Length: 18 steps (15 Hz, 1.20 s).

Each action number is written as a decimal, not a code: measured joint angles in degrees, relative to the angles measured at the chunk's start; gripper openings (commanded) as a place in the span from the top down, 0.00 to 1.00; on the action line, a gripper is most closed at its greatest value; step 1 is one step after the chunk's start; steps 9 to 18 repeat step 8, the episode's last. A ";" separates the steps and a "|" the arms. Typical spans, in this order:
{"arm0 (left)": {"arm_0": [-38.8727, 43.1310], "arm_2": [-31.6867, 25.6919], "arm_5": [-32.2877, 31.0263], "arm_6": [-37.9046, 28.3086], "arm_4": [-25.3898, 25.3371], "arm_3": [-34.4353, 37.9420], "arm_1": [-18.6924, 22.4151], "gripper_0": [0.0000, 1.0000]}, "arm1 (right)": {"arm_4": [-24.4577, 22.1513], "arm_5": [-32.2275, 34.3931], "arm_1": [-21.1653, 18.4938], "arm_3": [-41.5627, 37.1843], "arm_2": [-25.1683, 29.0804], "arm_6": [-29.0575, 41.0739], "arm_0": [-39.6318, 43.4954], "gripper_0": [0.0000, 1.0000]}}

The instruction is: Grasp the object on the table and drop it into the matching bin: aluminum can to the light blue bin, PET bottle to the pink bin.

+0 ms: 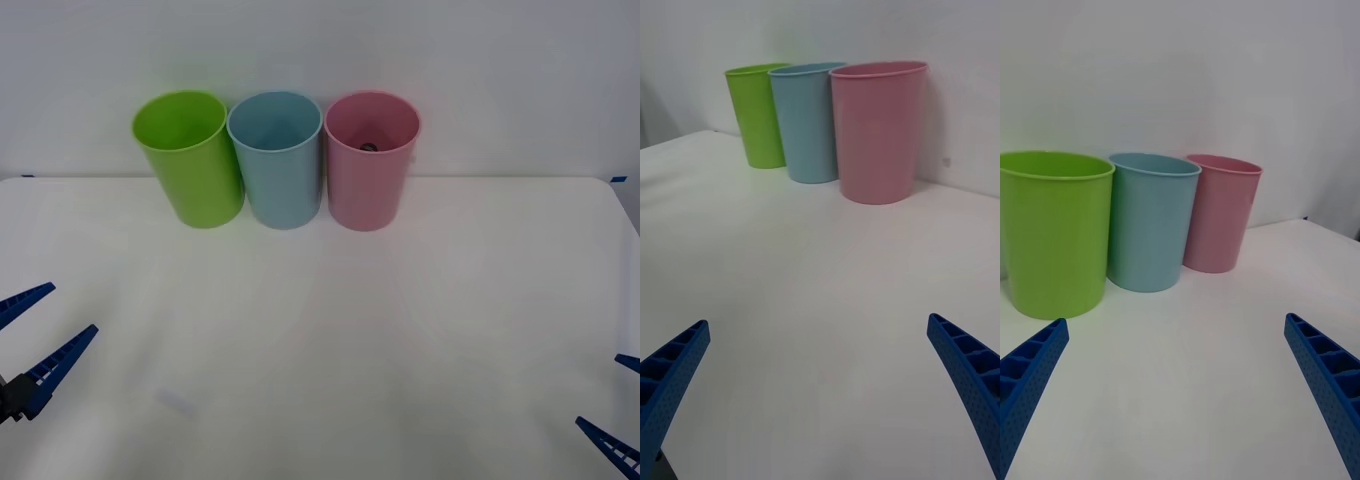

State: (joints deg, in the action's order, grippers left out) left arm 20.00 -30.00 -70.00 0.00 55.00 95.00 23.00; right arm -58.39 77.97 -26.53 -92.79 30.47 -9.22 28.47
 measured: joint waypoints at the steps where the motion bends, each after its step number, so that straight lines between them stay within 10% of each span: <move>1: 0.00 0.00 0.00 0.00 0.00 0.00 0.00 0.00 | 0.17 1.02 -0.01 1.17 -0.15 -0.33 -0.63 0.00; 18: 0.00 0.00 0.00 0.00 0.00 0.00 0.00 0.00 | 0.32 3.69 -0.01 5.51 -0.58 -0.98 -2.62 0.00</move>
